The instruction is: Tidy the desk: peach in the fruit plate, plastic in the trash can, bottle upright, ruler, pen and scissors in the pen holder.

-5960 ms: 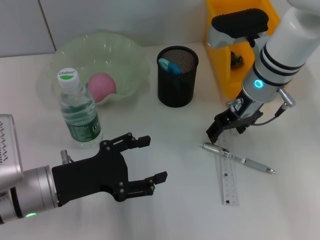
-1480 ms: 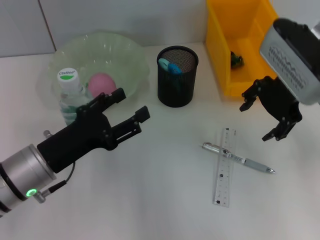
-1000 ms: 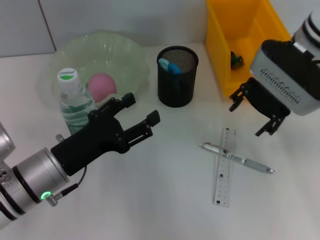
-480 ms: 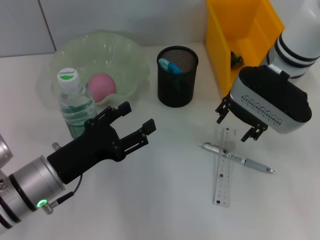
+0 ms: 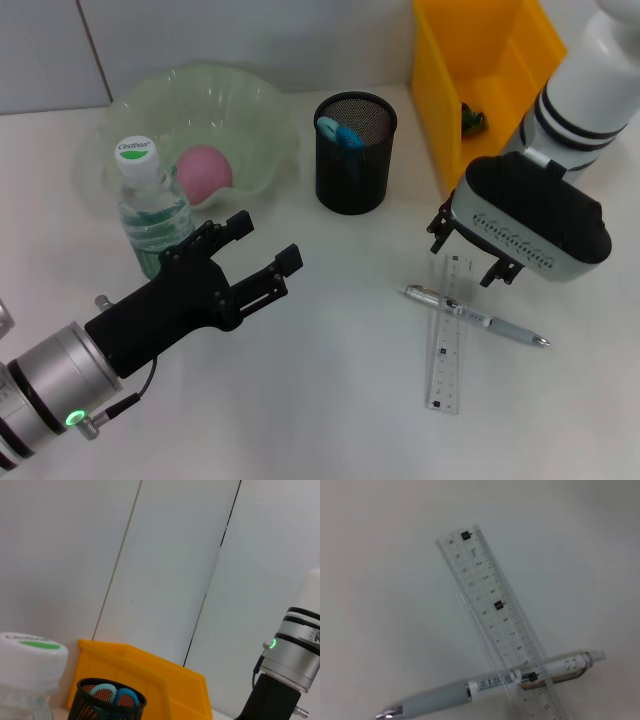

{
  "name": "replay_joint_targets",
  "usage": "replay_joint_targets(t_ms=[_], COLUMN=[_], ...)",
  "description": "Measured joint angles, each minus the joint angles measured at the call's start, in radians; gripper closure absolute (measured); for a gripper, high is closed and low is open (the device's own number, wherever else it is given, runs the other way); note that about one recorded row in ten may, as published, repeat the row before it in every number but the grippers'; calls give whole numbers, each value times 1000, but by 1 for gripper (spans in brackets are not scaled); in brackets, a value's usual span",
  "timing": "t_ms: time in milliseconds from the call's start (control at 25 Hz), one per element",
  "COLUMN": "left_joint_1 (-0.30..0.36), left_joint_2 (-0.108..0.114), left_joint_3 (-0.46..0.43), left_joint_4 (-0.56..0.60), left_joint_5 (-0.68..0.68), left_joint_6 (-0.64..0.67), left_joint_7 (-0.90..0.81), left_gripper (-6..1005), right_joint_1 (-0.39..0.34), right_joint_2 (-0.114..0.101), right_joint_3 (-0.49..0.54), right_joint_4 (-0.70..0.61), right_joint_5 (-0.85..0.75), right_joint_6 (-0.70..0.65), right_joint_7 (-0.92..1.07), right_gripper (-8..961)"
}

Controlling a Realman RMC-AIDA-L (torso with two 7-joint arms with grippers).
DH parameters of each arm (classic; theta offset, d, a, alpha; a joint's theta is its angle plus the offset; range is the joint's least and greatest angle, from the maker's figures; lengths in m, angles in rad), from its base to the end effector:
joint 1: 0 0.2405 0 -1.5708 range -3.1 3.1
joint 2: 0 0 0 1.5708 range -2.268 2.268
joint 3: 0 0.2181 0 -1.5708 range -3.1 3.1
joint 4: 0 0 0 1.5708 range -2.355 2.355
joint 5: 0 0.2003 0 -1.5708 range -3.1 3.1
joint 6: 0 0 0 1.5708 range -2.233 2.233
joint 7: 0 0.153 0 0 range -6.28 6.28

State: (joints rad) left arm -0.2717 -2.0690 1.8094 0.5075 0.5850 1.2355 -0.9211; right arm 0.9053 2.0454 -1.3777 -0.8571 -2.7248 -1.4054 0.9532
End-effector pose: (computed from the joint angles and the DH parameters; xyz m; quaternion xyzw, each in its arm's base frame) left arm -0.2058 0.2668 -0.0557 -0.8545 -0.2403 -0.4078 0.2141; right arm 0.1745 0.3686 -0.0140 0.8472 0.4204 0.3168 0.0720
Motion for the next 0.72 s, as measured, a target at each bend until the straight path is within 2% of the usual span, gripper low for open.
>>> replay_joint_targets(t_ms=[280,720], left_joint_1=[14,20], left_joint_2=[0,-4], left_joint_3=[-1,-2], left_joint_4=[6,9], left_joint_5=[-3,-6], left_joint_6=[2,2], left_joint_7=[1,2], left_gripper=[164,164], right_joint_1=[-9,21], right_joint_2=[8,5], right_joint_3=[-41,-90], right_joint_4=[13,56], right_joint_5=[2,31], right_joint_6=[39,54], right_joint_7=[-45,-83], right_gripper=[311,341])
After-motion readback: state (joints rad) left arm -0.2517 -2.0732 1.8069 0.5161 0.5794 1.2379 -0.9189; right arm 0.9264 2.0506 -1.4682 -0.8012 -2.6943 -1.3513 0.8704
